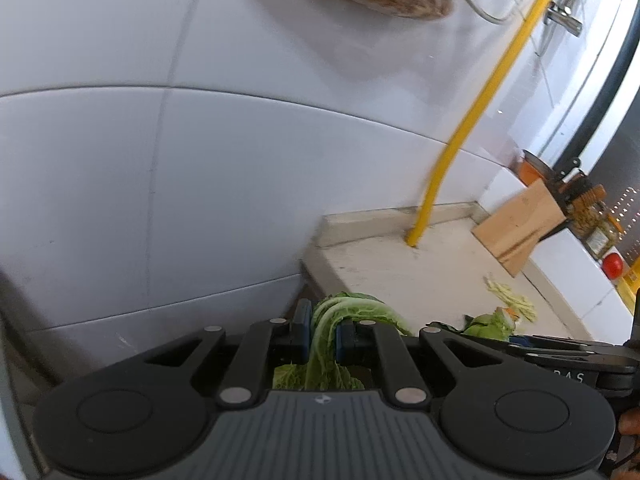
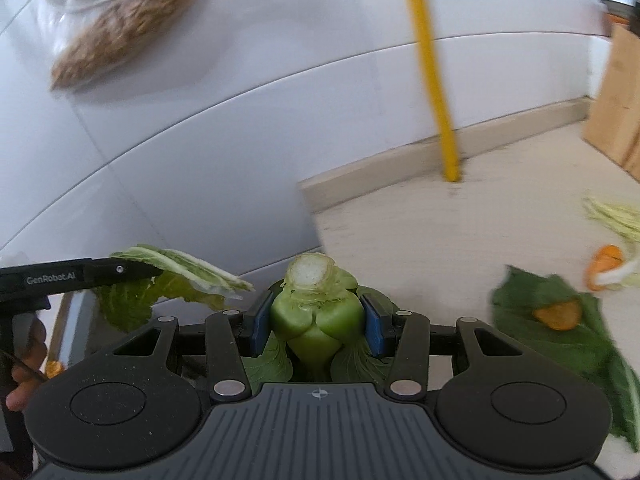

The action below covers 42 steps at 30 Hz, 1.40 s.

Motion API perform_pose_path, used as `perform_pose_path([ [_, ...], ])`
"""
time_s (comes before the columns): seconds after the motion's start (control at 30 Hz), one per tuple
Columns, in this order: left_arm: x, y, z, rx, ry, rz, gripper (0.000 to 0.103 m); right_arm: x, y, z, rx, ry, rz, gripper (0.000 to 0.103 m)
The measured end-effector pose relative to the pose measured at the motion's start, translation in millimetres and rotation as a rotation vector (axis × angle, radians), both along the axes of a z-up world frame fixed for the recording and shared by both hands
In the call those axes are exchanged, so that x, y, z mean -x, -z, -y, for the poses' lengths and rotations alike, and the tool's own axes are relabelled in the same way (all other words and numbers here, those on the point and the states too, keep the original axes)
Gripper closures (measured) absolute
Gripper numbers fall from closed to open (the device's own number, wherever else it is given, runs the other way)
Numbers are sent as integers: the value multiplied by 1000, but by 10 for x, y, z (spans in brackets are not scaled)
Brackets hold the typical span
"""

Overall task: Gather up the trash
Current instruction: 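Carry the bok choy and cabbage leaf with both tools down over the black bin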

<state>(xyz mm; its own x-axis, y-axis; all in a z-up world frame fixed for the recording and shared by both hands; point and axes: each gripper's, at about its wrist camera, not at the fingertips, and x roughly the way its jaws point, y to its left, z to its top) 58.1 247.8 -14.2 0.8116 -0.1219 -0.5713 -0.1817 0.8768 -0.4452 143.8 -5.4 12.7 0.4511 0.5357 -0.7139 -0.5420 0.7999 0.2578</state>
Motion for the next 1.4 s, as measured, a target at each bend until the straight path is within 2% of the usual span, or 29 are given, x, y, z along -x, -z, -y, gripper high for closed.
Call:
perform_pose_path([
  [0.3, 131, 121, -109, -56, -85, 2, 97, 76, 114, -469, 22, -79, -22, 49],
  [0.7, 128, 315, -123, -137, -142, 7, 97, 146, 231, -724, 77, -109, -44, 49],
  [1.0, 135, 386, -195, -130, -155, 7, 97, 159, 313, -836, 97, -107, -57, 49],
  [1.4, 93, 445, -196, -150, -162, -49, 97, 146, 457, -938, 108, -84, -80, 49],
])
